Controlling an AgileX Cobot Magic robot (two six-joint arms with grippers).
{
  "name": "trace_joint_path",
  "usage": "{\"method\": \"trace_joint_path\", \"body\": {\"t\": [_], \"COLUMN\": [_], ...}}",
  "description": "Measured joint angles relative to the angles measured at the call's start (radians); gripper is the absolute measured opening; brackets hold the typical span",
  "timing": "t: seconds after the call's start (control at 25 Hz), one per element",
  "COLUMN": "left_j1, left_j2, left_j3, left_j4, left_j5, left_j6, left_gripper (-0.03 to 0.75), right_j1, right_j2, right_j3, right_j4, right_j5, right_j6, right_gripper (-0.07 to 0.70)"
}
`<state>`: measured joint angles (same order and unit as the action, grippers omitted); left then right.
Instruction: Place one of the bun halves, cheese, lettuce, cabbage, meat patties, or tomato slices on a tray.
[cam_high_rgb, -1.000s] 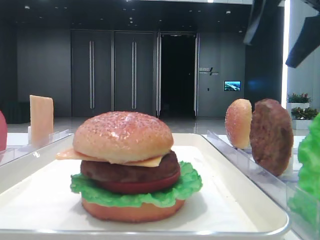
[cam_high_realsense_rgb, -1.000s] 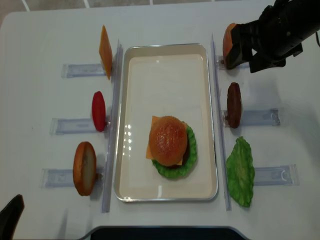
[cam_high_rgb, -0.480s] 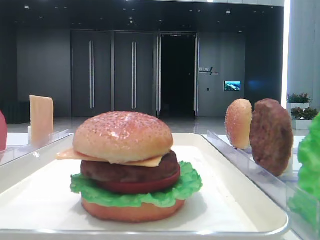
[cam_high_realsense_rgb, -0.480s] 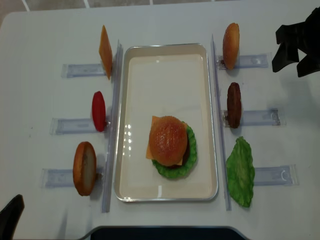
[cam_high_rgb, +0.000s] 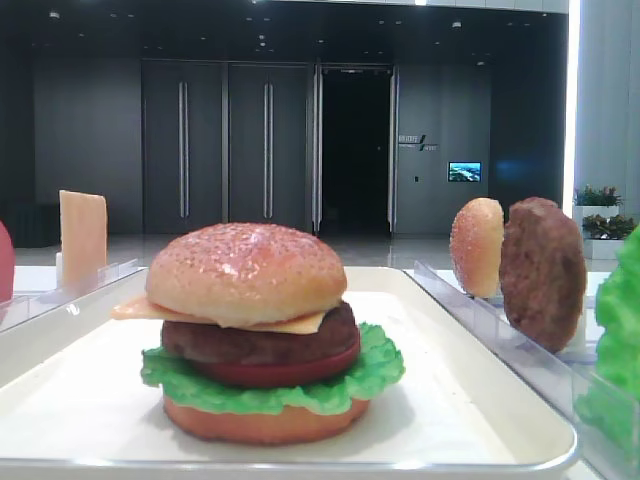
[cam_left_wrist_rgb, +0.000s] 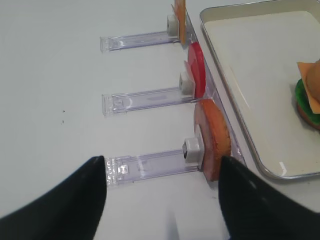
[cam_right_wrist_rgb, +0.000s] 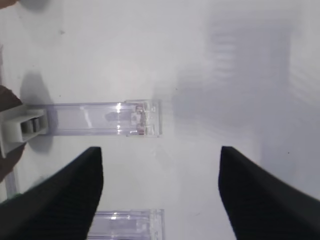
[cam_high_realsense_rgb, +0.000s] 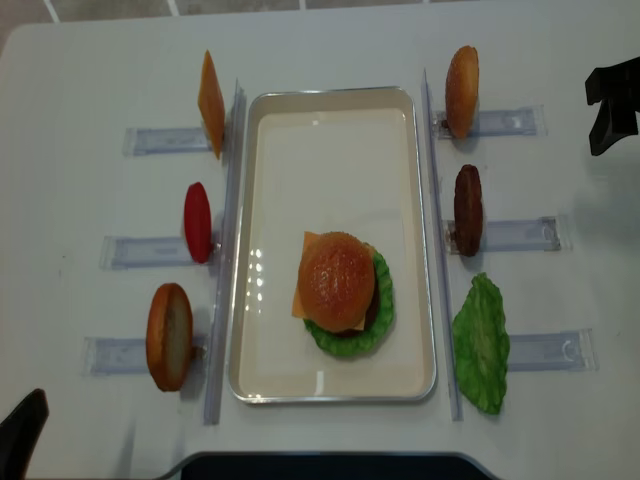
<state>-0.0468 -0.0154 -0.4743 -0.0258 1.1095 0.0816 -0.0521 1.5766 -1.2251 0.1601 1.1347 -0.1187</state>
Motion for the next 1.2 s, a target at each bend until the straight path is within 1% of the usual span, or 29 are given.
{"method": "trace_joint_path", "body": {"t": [0.2,0.44,0.72,0.8,1.2], "left_j1": [0.000,0.000,0.000,0.000,0.000], "left_j2": [0.000,0.000,0.000,0.000,0.000], "left_j3": [0.000,0.000,0.000,0.000,0.000], "left_j4": [0.000,0.000,0.000,0.000,0.000], "left_j5": [0.000,0.000,0.000,0.000,0.000], "left_j6": [0.000,0.000,0.000,0.000,0.000], "left_gripper": [0.535,0.535,0.535,0.535,0.535], "right_j1": [0.000,0.000,0.000,0.000,0.000], "right_j2": [0.000,-0.002,-0.080,-0.116,-0.291], "right_j3": [0.000,0.000,0.002,0.020,0.203], "right_j4": [-0.034,-0.057,-0.096,-0.098,-0.098], "right_j5": [0.023,0.067,0.084,0.084,0.084], "right_j6": [0.007,0.029,0.050,0.050,0.052], "right_gripper": [0.496,0.496,0.491,0.491,0.490]}}
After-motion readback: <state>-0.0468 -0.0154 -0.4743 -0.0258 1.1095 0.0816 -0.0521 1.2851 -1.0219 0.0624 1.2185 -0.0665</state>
